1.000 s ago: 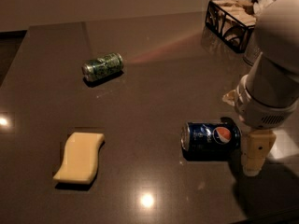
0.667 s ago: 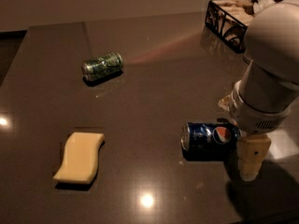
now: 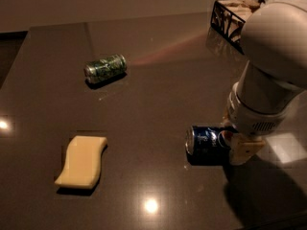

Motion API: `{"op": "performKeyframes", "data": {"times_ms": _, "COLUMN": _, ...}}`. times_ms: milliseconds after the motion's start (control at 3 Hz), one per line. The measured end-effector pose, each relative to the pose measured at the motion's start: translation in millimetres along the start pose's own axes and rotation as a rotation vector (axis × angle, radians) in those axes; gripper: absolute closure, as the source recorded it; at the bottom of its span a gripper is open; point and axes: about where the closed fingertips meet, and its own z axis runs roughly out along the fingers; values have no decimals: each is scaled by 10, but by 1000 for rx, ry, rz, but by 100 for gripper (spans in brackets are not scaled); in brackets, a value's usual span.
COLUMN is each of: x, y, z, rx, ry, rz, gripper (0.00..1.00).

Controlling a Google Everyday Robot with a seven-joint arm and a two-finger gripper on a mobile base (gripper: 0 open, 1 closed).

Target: Place pepsi can upright

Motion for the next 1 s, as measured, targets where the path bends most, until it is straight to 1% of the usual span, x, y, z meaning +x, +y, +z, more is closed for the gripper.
{"op": "performKeyframes", "data": {"times_ms": 333, "x": -34, "y": -33, "z": -27, "rx": -11, "ry": -22, "rz": 36, "gripper": 65}}
{"op": "performKeyframes", "data": {"times_ms": 667, "x": -102, "y": -173, "z": -240, "rx": 47, "ry": -6, "rz": 7, "gripper": 88}}
{"op": "performKeyframes", "data": {"times_ms": 1000, "x": -134, "y": -472, "z": -582, "rx": 148, "ry": 5, "rz": -75, "gripper": 100}}
